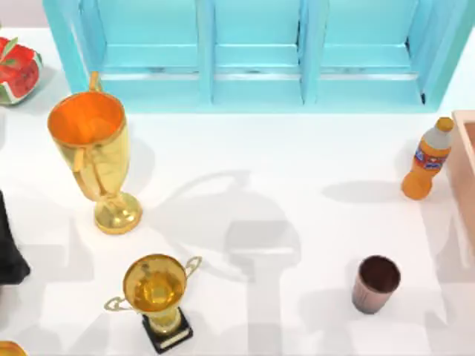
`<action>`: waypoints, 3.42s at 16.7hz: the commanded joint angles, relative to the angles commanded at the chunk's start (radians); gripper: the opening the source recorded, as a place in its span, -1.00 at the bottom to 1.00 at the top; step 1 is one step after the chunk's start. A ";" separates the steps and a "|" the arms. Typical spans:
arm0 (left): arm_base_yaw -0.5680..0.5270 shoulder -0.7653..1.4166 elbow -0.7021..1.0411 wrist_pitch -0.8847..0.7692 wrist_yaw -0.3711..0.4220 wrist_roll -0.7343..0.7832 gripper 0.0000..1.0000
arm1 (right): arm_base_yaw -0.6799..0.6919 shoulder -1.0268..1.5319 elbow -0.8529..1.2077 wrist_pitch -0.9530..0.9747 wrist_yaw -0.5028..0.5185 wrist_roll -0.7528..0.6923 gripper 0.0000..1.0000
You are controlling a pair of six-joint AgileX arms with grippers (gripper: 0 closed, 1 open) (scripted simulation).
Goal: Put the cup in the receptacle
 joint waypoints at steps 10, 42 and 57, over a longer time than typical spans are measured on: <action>0.000 0.000 0.000 0.000 0.000 0.000 1.00 | 0.149 0.383 0.350 -0.332 0.000 0.154 1.00; 0.000 0.000 0.000 0.000 0.000 0.000 1.00 | 0.561 1.692 1.035 -0.906 -0.001 0.572 1.00; 0.000 0.000 0.000 0.000 0.000 0.000 1.00 | 0.561 1.705 0.999 -0.866 -0.001 0.574 -0.36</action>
